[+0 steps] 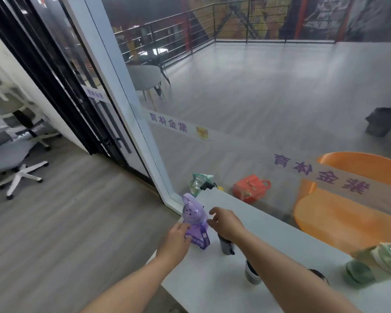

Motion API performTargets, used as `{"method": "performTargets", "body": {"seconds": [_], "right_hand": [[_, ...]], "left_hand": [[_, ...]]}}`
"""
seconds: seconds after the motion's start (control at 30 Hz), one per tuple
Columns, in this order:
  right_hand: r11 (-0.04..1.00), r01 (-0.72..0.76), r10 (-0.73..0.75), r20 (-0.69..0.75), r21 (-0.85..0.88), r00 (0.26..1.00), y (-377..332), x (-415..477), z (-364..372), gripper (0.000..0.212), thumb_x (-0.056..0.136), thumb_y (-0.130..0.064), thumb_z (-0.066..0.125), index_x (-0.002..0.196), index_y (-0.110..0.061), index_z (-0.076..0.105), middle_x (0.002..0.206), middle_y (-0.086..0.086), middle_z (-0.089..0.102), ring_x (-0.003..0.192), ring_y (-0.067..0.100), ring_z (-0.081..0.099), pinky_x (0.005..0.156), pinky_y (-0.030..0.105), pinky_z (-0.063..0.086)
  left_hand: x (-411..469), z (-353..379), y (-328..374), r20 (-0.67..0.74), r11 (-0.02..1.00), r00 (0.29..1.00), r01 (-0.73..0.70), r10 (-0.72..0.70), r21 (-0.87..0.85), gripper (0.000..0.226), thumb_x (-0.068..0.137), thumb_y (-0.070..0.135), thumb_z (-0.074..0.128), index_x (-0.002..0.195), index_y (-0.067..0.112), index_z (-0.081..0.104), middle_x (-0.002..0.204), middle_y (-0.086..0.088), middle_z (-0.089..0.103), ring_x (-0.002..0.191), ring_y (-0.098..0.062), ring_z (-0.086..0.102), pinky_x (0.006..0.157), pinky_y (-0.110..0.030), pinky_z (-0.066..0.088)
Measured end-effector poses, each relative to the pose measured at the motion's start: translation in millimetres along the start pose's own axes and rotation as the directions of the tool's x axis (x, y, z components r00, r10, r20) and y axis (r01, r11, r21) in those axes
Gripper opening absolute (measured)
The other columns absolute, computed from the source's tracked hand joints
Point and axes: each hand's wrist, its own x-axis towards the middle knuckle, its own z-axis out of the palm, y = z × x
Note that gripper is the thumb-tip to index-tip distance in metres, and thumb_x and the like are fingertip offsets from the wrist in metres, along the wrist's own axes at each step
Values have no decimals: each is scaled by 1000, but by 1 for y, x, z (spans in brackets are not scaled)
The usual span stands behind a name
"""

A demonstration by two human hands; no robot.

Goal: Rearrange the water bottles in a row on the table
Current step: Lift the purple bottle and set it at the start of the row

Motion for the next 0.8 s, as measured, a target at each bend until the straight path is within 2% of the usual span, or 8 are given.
{"method": "performTargets", "body": {"seconds": [0.1,0.2,0.33,0.4,0.53,0.6,0.7,0.8], "right_hand": [[998,-60,60,-14,-3,998,-8,26,10,44,93,-45,62,132,-26,57,121,2,69,104,23,65,87,33,52],[994,-106,105,-28,-3,994,-19,50,22,47,92,-46,65,133,-24,57,122,2,68,101,20,62,82,29,48],[983,-185,185,-37,10,982,-35,69,36,28,90,-37,70,113,-22,65,113,4,69,91,17,59,80,29,49],[971,-241,240,-49,-13,970,-38,76,40,25,89,-34,71,111,-22,65,110,3,69,94,21,63,82,30,51],[948,-294,287,-77,-124,955,-36,81,48,47,83,-43,75,124,-28,59,118,-1,70,105,24,64,90,38,53],[935,-301,286,-103,-190,953,-29,83,55,58,79,-50,75,131,-32,55,122,-3,69,111,25,63,92,39,51],[934,-288,269,-115,-212,956,-25,89,64,62,77,-56,74,131,-34,51,120,-3,69,112,27,62,91,39,48],[931,-306,285,-126,-201,950,-21,100,65,65,79,-54,74,135,-30,50,120,2,68,112,28,59,91,39,43]], "left_hand": [[35,7,-28,86,1000,996,-14,15,-16,24,90,30,58,112,33,51,116,9,53,98,-17,53,79,-36,51],[66,6,-53,95,994,991,-89,94,-59,31,92,28,58,122,28,52,126,8,52,110,-16,49,86,-33,49],[104,4,-87,157,983,985,-36,65,-180,37,90,32,65,123,25,48,127,4,49,112,-19,51,87,-33,48],[121,4,-98,216,966,975,4,54,-260,52,86,33,71,129,25,42,132,0,46,117,-21,52,92,-34,48],[153,12,-110,346,949,933,13,102,-315,83,78,28,81,144,18,33,139,-3,45,125,-22,47,97,-28,41],[164,16,-113,392,943,909,-4,142,-332,90,72,32,84,145,22,33,138,0,50,120,-20,51,93,-30,47],[177,26,-118,423,939,887,-32,185,-343,92,66,41,85,143,27,37,133,6,55,110,-16,57,84,-34,55],[184,30,-114,414,929,888,-38,201,-368,89,67,37,87,142,25,40,132,6,55,115,-15,54,93,-31,48]]}}
